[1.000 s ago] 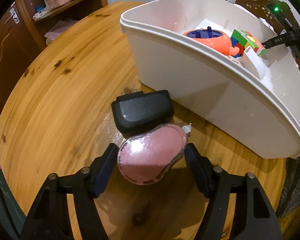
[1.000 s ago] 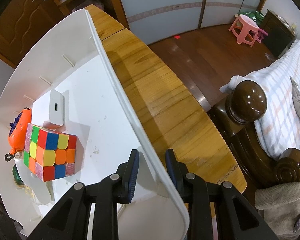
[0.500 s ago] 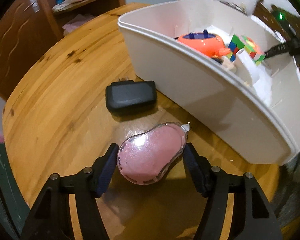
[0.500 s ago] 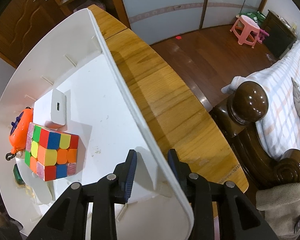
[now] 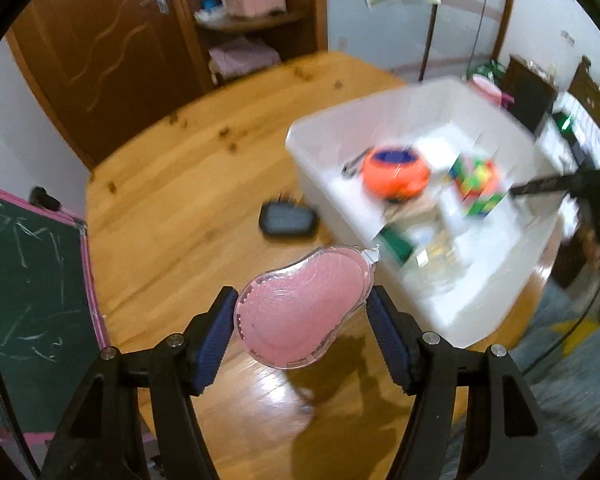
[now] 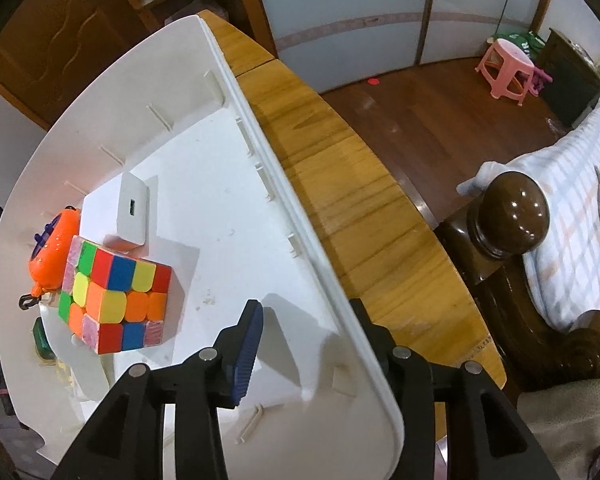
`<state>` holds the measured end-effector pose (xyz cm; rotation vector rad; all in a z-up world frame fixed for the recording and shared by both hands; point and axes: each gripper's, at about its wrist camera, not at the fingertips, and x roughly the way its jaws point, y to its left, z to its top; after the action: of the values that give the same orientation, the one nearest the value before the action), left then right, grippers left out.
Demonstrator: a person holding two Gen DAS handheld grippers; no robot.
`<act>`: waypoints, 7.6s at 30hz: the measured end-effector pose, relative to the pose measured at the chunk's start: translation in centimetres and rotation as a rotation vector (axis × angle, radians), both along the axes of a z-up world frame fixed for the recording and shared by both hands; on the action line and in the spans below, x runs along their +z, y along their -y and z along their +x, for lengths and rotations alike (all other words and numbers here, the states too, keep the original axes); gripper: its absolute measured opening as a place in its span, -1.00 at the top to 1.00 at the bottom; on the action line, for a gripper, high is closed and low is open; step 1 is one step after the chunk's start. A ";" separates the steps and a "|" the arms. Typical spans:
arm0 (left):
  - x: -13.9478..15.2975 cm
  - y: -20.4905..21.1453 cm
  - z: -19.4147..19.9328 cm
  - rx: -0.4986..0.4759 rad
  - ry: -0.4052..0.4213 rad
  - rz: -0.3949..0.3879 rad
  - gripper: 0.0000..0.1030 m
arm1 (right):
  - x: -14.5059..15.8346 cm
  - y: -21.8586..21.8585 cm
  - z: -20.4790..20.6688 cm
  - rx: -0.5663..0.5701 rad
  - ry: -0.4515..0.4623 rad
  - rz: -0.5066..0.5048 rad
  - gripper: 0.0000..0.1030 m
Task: Organize rigid objects
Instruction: 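Carry the pink case into the white bin and open the left tool, then lift the left tool out of the white bin, then move the left tool to the black charger on the table, then grasp the black charger plug with the left tool, then carry the black charger into the white bin and lower it beside the orange reel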
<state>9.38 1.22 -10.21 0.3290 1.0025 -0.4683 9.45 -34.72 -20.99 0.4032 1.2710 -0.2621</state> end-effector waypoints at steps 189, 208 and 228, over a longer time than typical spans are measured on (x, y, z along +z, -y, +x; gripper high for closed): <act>2.8 13.1 4.9 0.005 -0.030 -0.124 -0.31 | -0.7 2.6 0.5 0.096 0.070 0.090 0.39; -4.4 16.1 6.5 0.059 -0.180 -0.015 -0.31 | -1.1 3.4 0.2 0.095 0.089 0.122 0.39; -7.5 15.7 7.1 0.126 -0.240 -0.010 -0.41 | -1.2 2.7 0.2 0.099 0.082 0.105 0.39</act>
<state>16.52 -14.51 -17.75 0.2014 1.2462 -0.4041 9.61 -37.45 -22.18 0.4347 1.2233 -0.0945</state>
